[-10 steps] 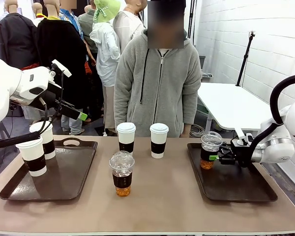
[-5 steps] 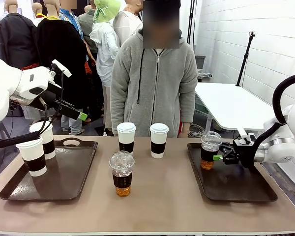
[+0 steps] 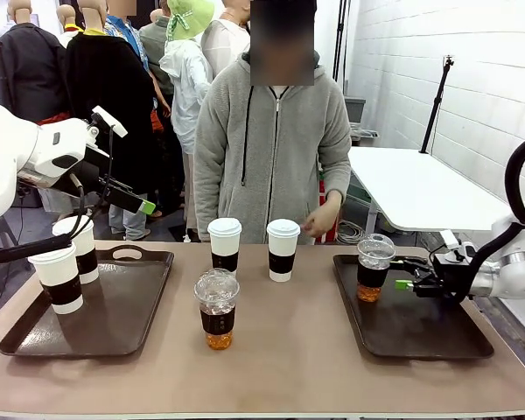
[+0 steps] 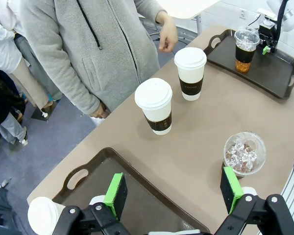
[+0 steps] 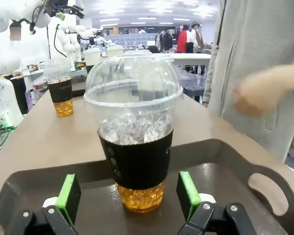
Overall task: Distribute the coffee onto the tray.
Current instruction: Pick up one iced Americano and place it on the right Handle tray, then pick up another iced Americano from the middle of the table and place it on the right Handle tray.
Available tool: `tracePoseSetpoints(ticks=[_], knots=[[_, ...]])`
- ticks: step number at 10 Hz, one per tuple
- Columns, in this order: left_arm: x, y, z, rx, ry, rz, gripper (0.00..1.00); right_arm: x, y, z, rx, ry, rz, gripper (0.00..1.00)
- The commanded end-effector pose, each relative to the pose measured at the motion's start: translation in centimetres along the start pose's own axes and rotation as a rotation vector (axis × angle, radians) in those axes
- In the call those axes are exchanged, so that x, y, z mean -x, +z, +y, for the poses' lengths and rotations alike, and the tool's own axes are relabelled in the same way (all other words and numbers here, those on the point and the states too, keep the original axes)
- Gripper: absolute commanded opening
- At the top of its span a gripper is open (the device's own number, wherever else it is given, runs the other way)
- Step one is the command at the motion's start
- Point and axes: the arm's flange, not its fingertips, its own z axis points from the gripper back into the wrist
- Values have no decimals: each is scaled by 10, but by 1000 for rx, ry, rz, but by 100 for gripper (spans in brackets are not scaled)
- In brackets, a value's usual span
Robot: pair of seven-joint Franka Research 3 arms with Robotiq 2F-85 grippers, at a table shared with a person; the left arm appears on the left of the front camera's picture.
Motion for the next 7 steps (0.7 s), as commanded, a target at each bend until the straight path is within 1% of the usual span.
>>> tracePoseSetpoints(ticks=[1, 3, 4, 7], knots=[[1, 0, 1, -3, 4, 1, 100, -4, 6, 15, 11, -24, 2, 100], [1, 0, 1, -3, 4, 1, 100, -5, 3, 20, 32, -19, -24, 100], [1, 0, 1, -3, 4, 1, 100, 1, 8, 9, 19, -13, -4, 100], [1, 0, 1, -3, 4, 1, 100, 1, 8, 9, 19, -13, -4, 100]])
